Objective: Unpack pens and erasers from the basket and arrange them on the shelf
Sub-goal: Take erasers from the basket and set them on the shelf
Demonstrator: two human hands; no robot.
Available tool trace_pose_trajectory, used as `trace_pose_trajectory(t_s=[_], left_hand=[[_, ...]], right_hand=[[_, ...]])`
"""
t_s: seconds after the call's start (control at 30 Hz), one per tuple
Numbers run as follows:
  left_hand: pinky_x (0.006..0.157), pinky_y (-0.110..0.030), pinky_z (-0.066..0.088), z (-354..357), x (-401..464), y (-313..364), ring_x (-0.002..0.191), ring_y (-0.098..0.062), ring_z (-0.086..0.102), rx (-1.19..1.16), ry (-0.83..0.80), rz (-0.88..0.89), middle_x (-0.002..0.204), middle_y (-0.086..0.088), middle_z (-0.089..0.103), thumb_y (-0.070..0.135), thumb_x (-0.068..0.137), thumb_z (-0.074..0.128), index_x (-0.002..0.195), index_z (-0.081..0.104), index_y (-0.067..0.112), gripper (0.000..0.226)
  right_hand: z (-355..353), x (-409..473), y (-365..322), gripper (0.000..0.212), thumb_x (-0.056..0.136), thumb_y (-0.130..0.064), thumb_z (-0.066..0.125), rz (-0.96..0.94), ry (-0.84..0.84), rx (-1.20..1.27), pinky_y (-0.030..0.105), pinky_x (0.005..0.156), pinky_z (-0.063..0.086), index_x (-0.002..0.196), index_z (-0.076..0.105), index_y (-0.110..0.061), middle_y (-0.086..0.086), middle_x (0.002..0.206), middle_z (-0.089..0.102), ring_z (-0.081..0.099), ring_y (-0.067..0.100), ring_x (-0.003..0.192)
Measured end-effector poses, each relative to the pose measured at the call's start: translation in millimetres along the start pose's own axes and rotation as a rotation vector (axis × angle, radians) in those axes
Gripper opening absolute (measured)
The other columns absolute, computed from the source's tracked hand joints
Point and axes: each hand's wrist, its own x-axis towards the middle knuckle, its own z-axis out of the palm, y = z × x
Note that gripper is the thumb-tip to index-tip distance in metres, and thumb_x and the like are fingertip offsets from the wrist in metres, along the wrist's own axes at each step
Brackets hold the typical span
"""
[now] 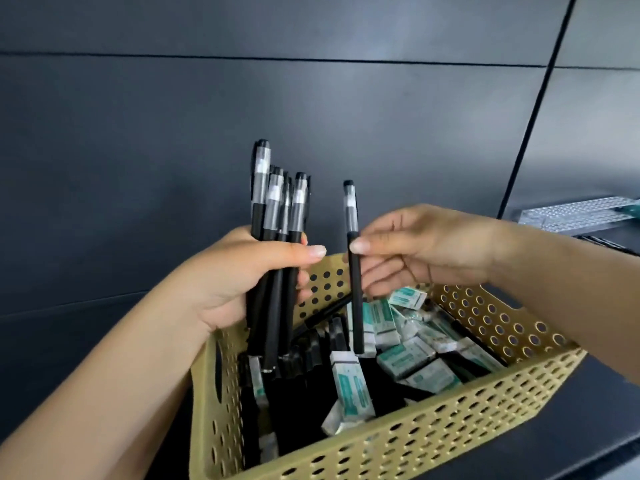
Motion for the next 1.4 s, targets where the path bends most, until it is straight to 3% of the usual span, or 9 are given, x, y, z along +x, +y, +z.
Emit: trace_pose_trajectory(t_s=[0.13,0.27,0.5,0.63,0.77,0.93,1.1,1.2,1.4], left_hand=[[0.062,-0.037,0.058,0.4,-3.1,2.5,0.072,-0.025,0.07,-0.147,-0.02,0.001,0.082,-0.017,0.071,0.011,0.054,0.066,0.08,0.071,-0.001,0.029],[0.055,-0.031,0.057,-1.1,-4.5,3.6,0.047,-0.018,0.062,-0.183,0.048,0.012,0.057,-0.011,0.063,0.011,0.05,0.068,0.057,0.07,0.003,0.011],[0.059,-0.031,0.056,-2.1,-1.0,1.4,0.051,-0.014,0.061,-0.167,0.153,0.128,0.057,-0.001,0.062,0.005,0.053,0.066,0.072,0.064,0.013,0.021],[0.053,-0.026,0.054,-6.4,3.0,-0.7,0.051,-0.014,0.06,-0.21,0.202,0.128,0.057,-0.001,0.06,0.007,0.05,0.066,0.071,0.062,0.014,0.022],[0.053,-0.025,0.053,-8.4,4.8,-1.6,0.052,-0.013,0.061,-0.199,0.195,0.091,0.06,-0.001,0.061,0.009,0.051,0.066,0.071,0.061,0.013,0.021],[0.053,-0.024,0.053,-8.7,6.0,-1.5,0.054,-0.011,0.061,-0.25,0.181,0.104,0.06,0.002,0.06,0.01,0.055,0.061,0.073,0.056,0.014,0.019],[0.053,-0.022,0.052,-11.1,6.0,-0.8,0.056,-0.01,0.063,-0.323,0.173,0.144,0.059,0.004,0.061,0.011,0.058,0.058,0.071,0.054,0.014,0.014],[0.053,-0.022,0.052,-12.4,6.4,-1.2,0.054,-0.009,0.06,-0.323,0.166,0.149,0.059,0.004,0.058,0.011,0.059,0.059,0.07,0.053,0.014,0.013],[0.053,-0.022,0.051,-12.6,7.8,-3.0,0.052,-0.008,0.057,-0.312,0.145,0.167,0.059,0.004,0.056,0.012,0.06,0.059,0.069,0.053,0.015,0.011]], right_hand=[[17.7,19.1,-16.0,0.013,0.065,-0.028,0.067,-0.225,0.119,0.014,0.013,0.054,0.048,0.058,0.068,-0.018,-0.002,0.059,0.063,0.057,0.006,0.056],[20.7,30.8,-20.3,0.015,0.058,-0.035,0.069,-0.248,0.179,-0.046,0.017,0.055,0.041,0.055,0.068,-0.02,-0.008,0.06,0.054,0.045,0.005,0.057],[-6.6,31.6,-12.3,0.032,0.066,-0.038,0.056,-0.068,0.053,-0.055,0.02,0.069,0.055,0.077,0.067,-0.01,0.001,0.074,0.072,0.067,0.01,0.068],[-9.0,33.9,12.5,0.028,0.088,-0.035,0.049,0.091,0.004,-0.577,0.019,0.083,0.049,0.096,0.066,-0.014,-0.001,0.1,0.069,0.063,0.006,0.087],[3.5,38.3,19.6,0.025,0.086,-0.04,0.058,0.082,0.064,-1.027,0.033,0.095,0.046,0.101,0.07,-0.023,-0.007,0.107,0.067,0.059,0.011,0.099],[17.3,40.8,24.3,0.028,0.085,-0.042,0.058,0.062,-0.001,-1.164,0.032,0.092,0.047,0.101,0.07,-0.023,-0.006,0.106,0.067,0.059,0.013,0.1],[1.0,34.5,18.9,0.02,0.082,-0.031,0.065,0.074,-0.159,-0.945,0.022,0.081,0.05,0.1,0.071,-0.027,-0.011,0.09,0.07,0.062,0.006,0.081],[-3.5,36.6,21.7,0.029,0.077,-0.023,0.07,0.068,-0.216,-1.001,0.016,0.072,0.045,0.104,0.067,-0.032,-0.005,0.093,0.069,0.06,0.006,0.077],[-0.9,40.2,25.5,0.017,0.078,-0.024,0.07,-0.023,-0.231,-1.028,0.016,0.067,0.043,0.085,0.066,-0.039,-0.011,0.084,0.065,0.057,0.004,0.072]])
